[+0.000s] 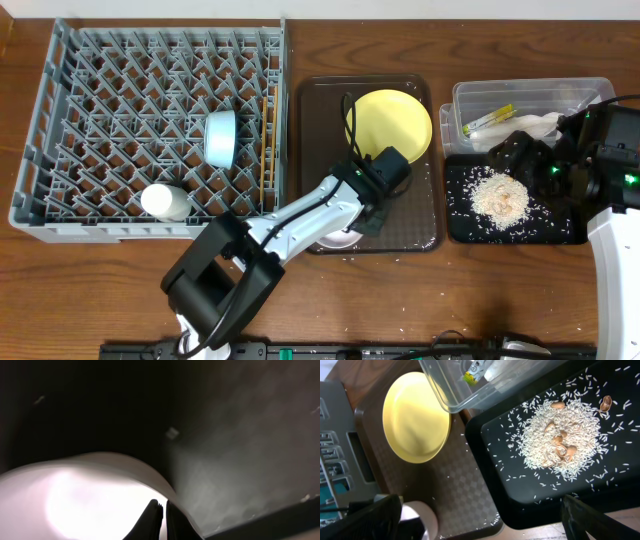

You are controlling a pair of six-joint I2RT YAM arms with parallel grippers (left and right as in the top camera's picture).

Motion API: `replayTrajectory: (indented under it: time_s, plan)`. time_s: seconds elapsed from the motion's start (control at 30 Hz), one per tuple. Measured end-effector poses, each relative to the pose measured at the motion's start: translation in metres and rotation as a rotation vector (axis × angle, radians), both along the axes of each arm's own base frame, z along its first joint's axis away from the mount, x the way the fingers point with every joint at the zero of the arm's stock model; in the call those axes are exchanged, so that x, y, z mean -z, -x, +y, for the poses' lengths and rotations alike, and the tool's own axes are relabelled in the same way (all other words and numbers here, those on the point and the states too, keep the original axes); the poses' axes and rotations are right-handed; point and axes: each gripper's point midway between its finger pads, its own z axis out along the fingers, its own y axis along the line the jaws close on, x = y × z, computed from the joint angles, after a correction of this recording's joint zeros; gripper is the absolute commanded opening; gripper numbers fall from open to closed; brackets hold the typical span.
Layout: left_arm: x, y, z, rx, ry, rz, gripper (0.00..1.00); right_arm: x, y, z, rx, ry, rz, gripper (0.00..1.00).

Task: Sort waste into correct bins and load items into the dishwasher
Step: 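Reach left gripper to the white bowl on the brown tray and grasp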

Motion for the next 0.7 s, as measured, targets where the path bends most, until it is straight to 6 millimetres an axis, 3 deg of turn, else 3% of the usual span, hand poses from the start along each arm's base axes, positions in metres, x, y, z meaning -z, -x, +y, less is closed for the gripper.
replayTrajectory:
  time_s: [0.2,0.33,0.4,0.6,0.7]
  plan:
    - [-0.013,0.000,-0.048,0.032,0.231,0.039,0.08,0.000,0.000,0.000,0.000,0.000,0.000,0.99]
    - [-0.029,0.003,-0.060,0.060,0.280,0.070,0.27,0.000,0.000,0.000,0.000,0.000,0.000,0.99]
    - [-0.035,0.005,-0.056,0.067,0.254,0.086,0.39,0.000,0.000,0.000,0.000,0.000,0.000,0.99]
    - [-0.060,0.006,-0.011,0.004,0.137,0.089,0.48,0.000,0.000,0.000,0.000,0.000,0.000,0.99]
    - [-0.071,-0.007,0.012,-0.049,0.096,0.044,0.55,0.000,0.000,0.000,0.000,0.000,0.000,0.99]
